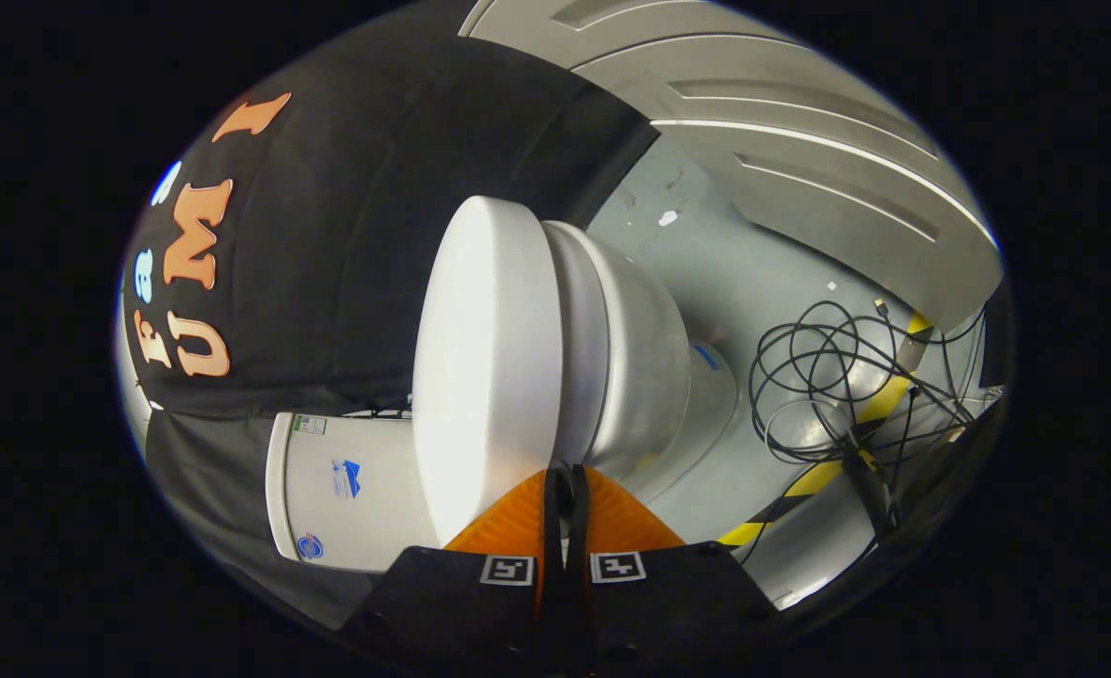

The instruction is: Open the toilet lid.

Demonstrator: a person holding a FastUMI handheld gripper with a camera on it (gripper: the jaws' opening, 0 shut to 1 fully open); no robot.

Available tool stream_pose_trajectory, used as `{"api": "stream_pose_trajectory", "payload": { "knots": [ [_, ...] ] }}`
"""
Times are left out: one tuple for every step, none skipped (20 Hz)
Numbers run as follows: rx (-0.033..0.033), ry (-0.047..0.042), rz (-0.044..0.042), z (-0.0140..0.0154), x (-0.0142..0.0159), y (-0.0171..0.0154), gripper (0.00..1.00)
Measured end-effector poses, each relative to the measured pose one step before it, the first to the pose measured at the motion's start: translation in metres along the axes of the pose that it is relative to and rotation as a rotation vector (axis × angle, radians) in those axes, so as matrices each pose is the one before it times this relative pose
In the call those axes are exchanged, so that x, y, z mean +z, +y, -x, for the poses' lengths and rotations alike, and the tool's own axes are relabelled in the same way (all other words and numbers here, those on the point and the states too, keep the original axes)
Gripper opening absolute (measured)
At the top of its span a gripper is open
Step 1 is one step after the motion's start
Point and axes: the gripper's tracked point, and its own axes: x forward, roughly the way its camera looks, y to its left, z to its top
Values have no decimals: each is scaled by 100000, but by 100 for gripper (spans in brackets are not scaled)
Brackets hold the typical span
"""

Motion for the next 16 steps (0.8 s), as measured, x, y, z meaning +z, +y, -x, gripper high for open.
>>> {"api": "stream_pose_trajectory", "payload": {
  "knots": [
    [-139, -1058, -1408, -23, -2, 133, 8],
    [-18, -627, 218, -28, 67, -40, 8],
    [98, 644, 1101, 71, -190, -113, 9],
    [-14, -463, 824, 46, 24, 109, 8],
    [-363, -671, 1231, 146, 158, 246, 8],
    [-250, -1141, 2042, 20, 153, 133, 8],
    [163, -2115, 2887, 69, 443, 496, 8],
    [54, -4063, 4029, -41, 718, 676, 8],
    [-213, -2385, 5619, 143, 312, 783, 8],
    [-562, -2135, 5896, 465, 387, 709, 8],
    [-1125, -1665, 5355, 516, 277, 671, 9],
    [-1534, -1473, 4950, 580, 236, 810, 9],
    [-1403, -1469, 3894, 444, 306, 756, 8],
    [-985, -1162, 2344, 343, 250, 649, 8],
    [-636, -1196, 789, 359, 309, 654, 8],
    [-468, -1238, 380, 328, 265, 549, 8]
  ]
}}
